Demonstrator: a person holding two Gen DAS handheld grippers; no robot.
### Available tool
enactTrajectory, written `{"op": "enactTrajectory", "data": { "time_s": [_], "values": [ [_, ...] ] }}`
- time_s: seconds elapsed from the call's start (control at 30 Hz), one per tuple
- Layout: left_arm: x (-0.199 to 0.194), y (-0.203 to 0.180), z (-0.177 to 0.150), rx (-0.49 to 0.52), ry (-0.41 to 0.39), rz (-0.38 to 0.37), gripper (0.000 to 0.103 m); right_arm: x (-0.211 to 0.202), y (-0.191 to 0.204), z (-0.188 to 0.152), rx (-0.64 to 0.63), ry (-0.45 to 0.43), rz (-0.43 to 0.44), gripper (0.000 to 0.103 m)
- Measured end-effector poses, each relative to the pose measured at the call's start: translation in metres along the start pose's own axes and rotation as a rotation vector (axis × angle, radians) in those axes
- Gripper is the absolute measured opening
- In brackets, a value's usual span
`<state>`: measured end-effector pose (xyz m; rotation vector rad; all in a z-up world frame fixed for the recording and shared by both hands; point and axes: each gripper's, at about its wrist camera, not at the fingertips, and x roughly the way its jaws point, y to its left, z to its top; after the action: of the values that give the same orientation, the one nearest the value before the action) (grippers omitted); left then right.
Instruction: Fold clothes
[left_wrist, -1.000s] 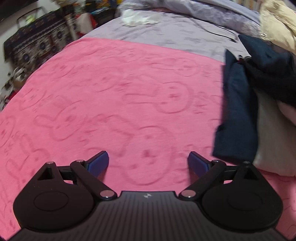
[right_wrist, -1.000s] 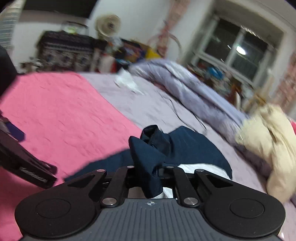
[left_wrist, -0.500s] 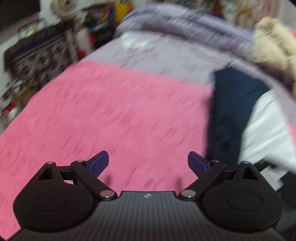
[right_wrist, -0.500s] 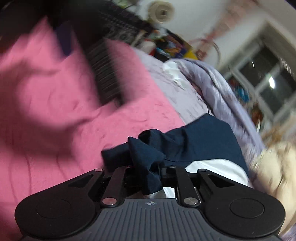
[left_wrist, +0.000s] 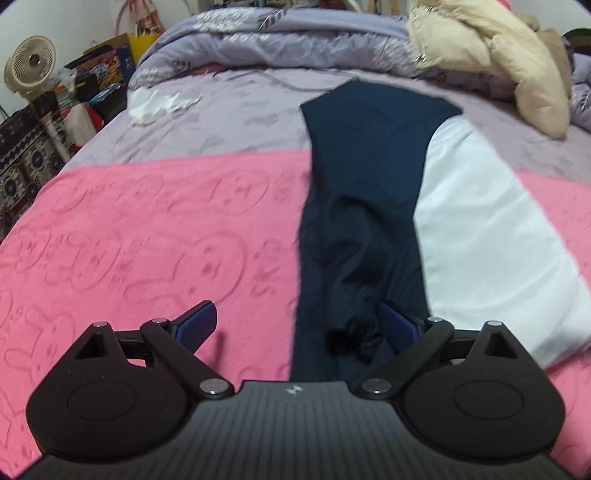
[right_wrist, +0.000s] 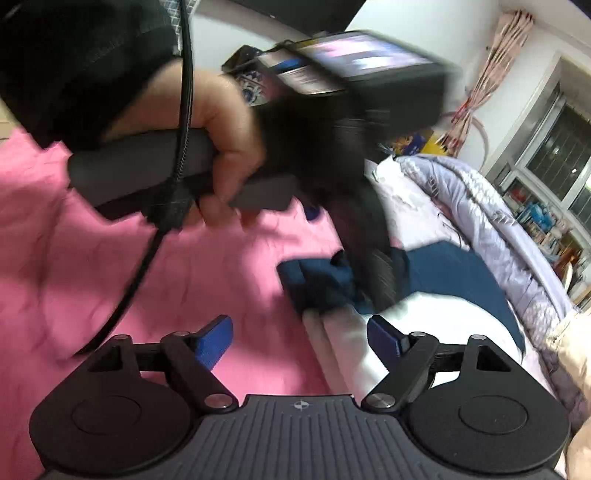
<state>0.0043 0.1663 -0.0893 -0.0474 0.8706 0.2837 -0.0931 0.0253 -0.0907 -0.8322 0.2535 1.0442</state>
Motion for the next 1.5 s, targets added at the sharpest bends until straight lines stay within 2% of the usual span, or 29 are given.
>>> {"op": "enactTrajectory", "data": {
  "time_s": [0.1, 0.2, 0.27, 0.33, 0.43, 0.53, 0.6, 0.67, 0.77, 0.9, 1.0, 1.1, 1.17, 1.23, 1.27, 1.33, 1.37, 1.43, 1.5],
  "values": [
    [0.001, 0.001, -0.006, 0.025, -0.008, 0.016, 0.098, -0.016, -0.025, -0.017, 0.019, 0.035, -0.086, 0.082],
    [0.001, -0.001, -0.009, 0.06, -0.025, 0.037, 0.099, -0.006, -0.075, -0.009, 0.182, 0.027, -0.139, 0.08],
    [0.002, -0.001, -0.011, 0.059, -0.027, 0.043, 0.099, 0.009, -0.106, 0.0, 0.279, 0.02, -0.148, 0.066],
    [0.003, 0.002, -0.012, 0.046, -0.024, 0.039, 0.1, 0.039, -0.13, 0.014, 0.343, 0.012, -0.113, 0.037],
    [0.005, 0.009, -0.015, 0.023, -0.018, 0.024, 0.1, 0.102, -0.171, 0.031, 0.473, 0.064, -0.041, 0.029],
    [0.006, 0.017, -0.019, -0.012, -0.013, 0.018, 0.101, 0.172, -0.194, 0.039, 0.532, 0.169, -0.001, 0.029],
    [0.007, 0.024, -0.019, -0.043, -0.004, 0.012, 0.101, 0.206, -0.201, 0.039, 0.586, 0.193, 0.007, 0.03],
    [0.008, 0.026, -0.019, -0.046, 0.0, 0.009, 0.102, 0.223, -0.207, 0.039, 0.617, 0.197, -0.004, 0.033],
    [0.008, 0.025, -0.019, -0.027, -0.001, 0.013, 0.103, 0.223, -0.211, 0.042, 0.632, 0.151, -0.061, 0.034],
    [0.008, 0.025, -0.021, -0.034, -0.007, 0.01, 0.103, 0.19, -0.211, 0.036, 0.64, 0.041, -0.152, 0.036],
    [0.009, 0.025, -0.022, -0.036, -0.009, 0.011, 0.103, 0.184, -0.194, 0.022, 0.566, 0.121, -0.131, 0.035],
    [0.009, 0.026, -0.021, -0.048, -0.004, 0.013, 0.103, 0.21, -0.191, 0.018, 0.539, 0.155, -0.109, 0.036],
    [0.01, 0.027, -0.019, -0.058, 0.0, 0.014, 0.103, 0.234, -0.204, 0.021, 0.595, 0.161, -0.07, 0.042],
    [0.011, 0.027, -0.018, -0.059, 0.007, 0.016, 0.103, 0.254, -0.224, 0.025, 0.648, 0.204, -0.055, 0.064],
    [0.011, 0.026, -0.018, -0.057, 0.009, 0.016, 0.103, 0.263, -0.234, 0.028, 0.674, 0.228, -0.05, 0.064],
    [0.011, 0.026, -0.018, -0.054, 0.011, 0.015, 0.103, 0.256, -0.248, 0.032, 0.735, 0.226, -0.058, 0.058],
    [0.011, 0.026, -0.019, -0.054, 0.011, 0.014, 0.103, 0.241, -0.25, 0.032, 0.754, 0.186, -0.081, 0.058],
    [0.011, 0.027, -0.019, -0.054, 0.01, 0.011, 0.103, 0.197, -0.243, 0.024, 0.778, 0.093, -0.127, 0.058],
    [0.011, 0.027, -0.019, -0.053, 0.011, 0.01, 0.103, 0.148, -0.228, 0.007, 0.812, 0.04, -0.166, 0.058]
  ]
}}
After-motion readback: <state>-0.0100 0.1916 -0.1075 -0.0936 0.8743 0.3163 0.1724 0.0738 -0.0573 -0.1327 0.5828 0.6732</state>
